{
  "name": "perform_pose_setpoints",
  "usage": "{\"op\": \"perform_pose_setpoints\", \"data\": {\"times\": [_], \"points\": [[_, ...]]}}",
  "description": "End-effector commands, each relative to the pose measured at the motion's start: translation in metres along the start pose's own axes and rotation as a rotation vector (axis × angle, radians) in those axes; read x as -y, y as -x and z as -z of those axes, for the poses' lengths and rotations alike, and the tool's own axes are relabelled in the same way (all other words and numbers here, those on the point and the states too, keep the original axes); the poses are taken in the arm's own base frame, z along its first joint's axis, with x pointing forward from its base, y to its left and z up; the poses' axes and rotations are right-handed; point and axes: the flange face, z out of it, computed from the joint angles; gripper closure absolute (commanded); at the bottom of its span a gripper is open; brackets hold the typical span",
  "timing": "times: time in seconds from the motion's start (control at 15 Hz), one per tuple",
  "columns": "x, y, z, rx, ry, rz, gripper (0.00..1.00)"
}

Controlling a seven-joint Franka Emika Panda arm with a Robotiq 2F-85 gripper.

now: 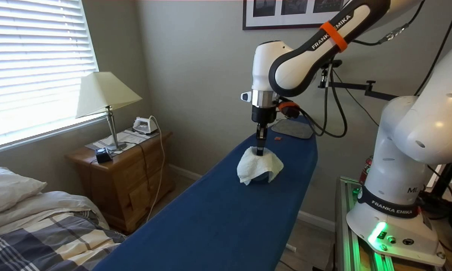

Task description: Put the light blue cloth on the glass cup and then put the orange object on the light blue cloth

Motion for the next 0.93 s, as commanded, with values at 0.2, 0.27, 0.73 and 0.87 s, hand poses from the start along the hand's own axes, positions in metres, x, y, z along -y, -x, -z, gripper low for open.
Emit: {"op": "perform_pose_setpoints", "data": {"times": [0.2, 0.27, 0.73, 0.87], "points": [[-0.005, -0.002, -0.013, 0.017, 0.018, 0.021, 0.97], [-0.005, -0.003, -0.015, 0.014, 0.020, 0.024, 0.97], [-0.007, -0.006, -0.025, 0.009, 0.028, 0.037, 0.97], [-0.007, -0.006, -0.028, 0.014, 0.028, 0.038, 0.97]]}}
